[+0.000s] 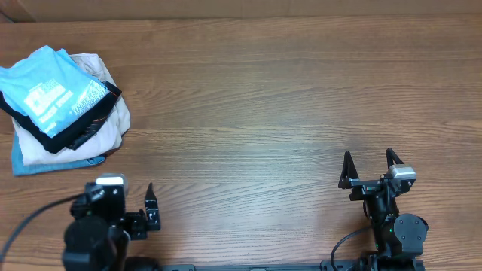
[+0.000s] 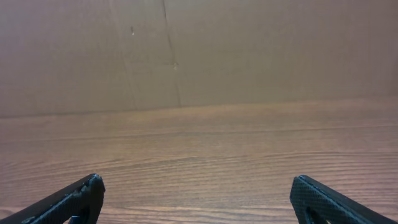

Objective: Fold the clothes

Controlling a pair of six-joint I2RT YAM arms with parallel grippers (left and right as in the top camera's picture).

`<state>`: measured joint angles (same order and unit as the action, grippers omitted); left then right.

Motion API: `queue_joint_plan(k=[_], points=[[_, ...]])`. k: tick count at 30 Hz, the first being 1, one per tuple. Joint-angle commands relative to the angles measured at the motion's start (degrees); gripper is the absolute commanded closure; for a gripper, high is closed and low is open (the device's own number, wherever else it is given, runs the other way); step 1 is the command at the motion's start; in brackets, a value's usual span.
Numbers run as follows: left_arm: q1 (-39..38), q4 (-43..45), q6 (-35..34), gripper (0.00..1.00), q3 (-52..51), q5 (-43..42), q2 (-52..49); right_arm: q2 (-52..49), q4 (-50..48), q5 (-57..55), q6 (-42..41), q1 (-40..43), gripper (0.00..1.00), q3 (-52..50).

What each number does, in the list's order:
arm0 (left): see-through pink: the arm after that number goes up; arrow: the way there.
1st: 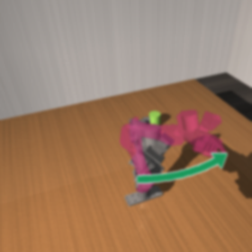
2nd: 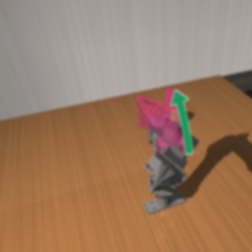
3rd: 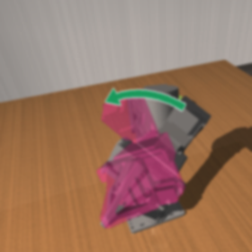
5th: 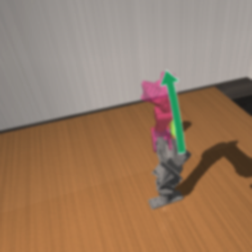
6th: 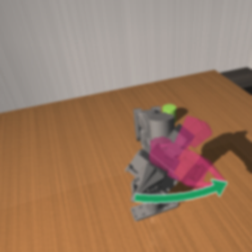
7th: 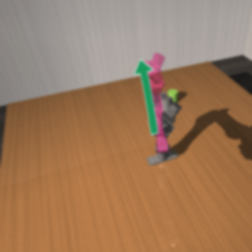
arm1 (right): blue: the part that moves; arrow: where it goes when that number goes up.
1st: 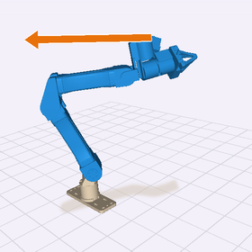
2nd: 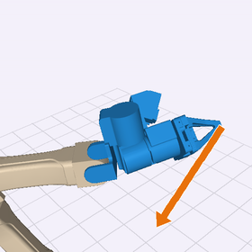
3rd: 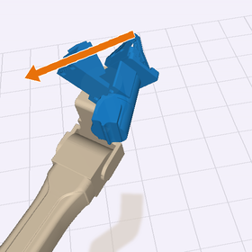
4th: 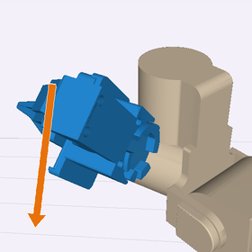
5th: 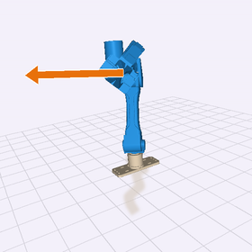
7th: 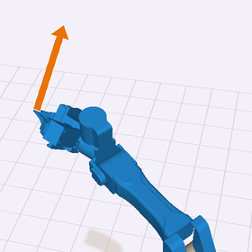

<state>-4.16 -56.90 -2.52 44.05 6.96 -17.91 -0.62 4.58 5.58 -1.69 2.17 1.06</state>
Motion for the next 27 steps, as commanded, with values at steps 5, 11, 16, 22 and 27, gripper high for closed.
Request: queue_joint_plan(k=[5, 11, 16, 22, 27], points=[[-0.2, 15.8, 1.03, 0.0, -19.3, 0.68, 12.98, 0.46, -0.24, 0.09, 0.22, 0.15, 0.0, -0.59], [-0.2, 29.2, 1.07, 0.0, -29.51, 0.52, 17.66, 0.46, -0.24, 0.09, 0.2, 0.15, 0.0, -0.59], [-0.2, 40.79, 1.81, 0.0, -34.88, 0.98, 17.7, 0.46, -0.24, 0.09, 0.2, 0.15, 0.0, -0.59], [-0.2, 57.72, 2.58, 0.0, -43.47, 0.96, 17.73, 0.46, -0.24, 0.09, 0.2, 0.15, 0.0, -0.59], [-0.2, 56.22, 2.58, 0.0, -43.78, 0.94, 17.73, 0.46, -0.24, 0.09, 0.2, 0.15, 0.0, -0.59]])
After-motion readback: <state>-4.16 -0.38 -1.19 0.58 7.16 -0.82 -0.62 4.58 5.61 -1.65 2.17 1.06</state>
